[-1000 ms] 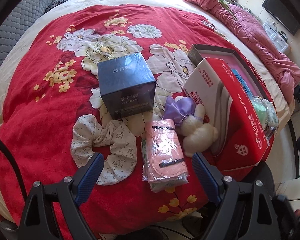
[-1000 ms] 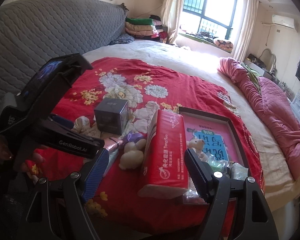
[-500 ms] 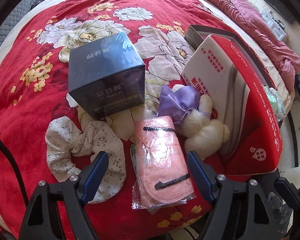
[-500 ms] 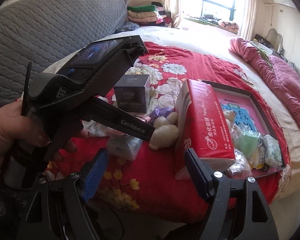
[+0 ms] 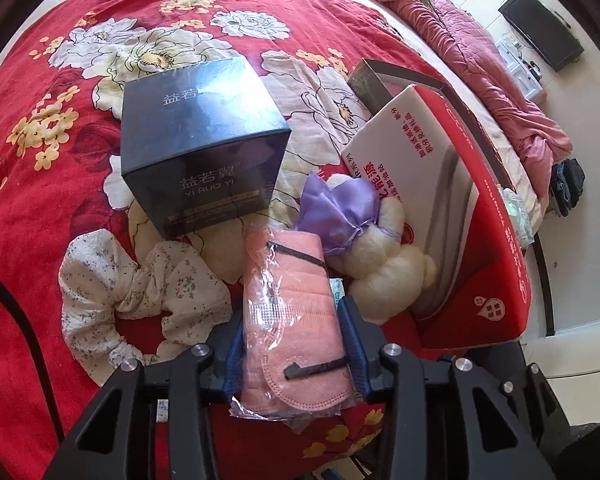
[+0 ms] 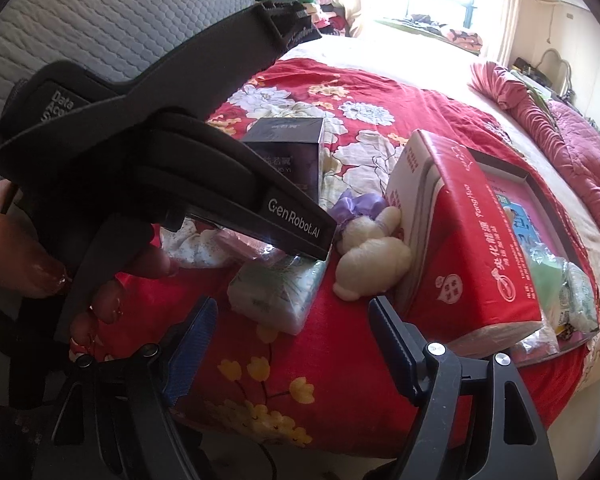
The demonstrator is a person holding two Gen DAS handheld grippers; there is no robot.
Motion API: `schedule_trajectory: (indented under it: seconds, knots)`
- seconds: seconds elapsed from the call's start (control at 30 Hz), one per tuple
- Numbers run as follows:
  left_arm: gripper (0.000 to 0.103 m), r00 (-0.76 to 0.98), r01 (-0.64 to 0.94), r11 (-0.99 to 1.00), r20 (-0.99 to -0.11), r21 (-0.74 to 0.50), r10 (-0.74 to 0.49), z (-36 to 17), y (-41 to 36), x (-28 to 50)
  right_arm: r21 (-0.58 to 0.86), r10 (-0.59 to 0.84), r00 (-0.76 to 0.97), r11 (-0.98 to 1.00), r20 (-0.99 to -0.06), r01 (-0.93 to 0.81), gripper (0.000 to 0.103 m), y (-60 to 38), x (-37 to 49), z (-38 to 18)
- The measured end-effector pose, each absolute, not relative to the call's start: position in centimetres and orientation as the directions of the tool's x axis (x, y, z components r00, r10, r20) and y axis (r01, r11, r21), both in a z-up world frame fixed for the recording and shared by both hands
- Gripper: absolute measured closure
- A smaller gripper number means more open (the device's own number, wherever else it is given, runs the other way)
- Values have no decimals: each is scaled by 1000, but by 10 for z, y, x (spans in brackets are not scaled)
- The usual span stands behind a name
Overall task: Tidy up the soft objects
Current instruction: 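Grasp the pink mask packet with the left gripper while the right grasps a white tissue packet, then lift and carry the mask packet with the left gripper while the right carries the tissue packet toward the tray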
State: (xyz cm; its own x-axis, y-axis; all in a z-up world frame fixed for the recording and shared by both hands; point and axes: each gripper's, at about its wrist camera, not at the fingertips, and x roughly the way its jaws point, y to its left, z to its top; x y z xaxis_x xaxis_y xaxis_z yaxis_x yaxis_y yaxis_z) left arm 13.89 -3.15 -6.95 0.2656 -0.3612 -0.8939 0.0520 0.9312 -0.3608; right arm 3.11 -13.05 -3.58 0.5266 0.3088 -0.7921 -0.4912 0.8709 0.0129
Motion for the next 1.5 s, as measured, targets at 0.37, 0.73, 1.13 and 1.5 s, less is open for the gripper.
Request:
schedule_trajectory:
  seconds: [0.37,0.73,1.13,1.5]
  knots:
    - [61,313,-11,909,-865,-417,-393,-60,6,133,16,250,521,911,-816,-413,24,-110,60,-72]
    - [61,340,-40,908,-860,-417,-380,-56,28,128,21,256,514,908,-819,-419,24,-98,81,-86]
    - [61,404,-21,928,-852,-372,-332,-31,24,114,144,374,506,889,-777,-435,47,-129,95,-66]
    - [61,450,-34,932,-838,-361,-308,-7,16,97,135,411,600,883,-686,-450,48,-151,84,-20]
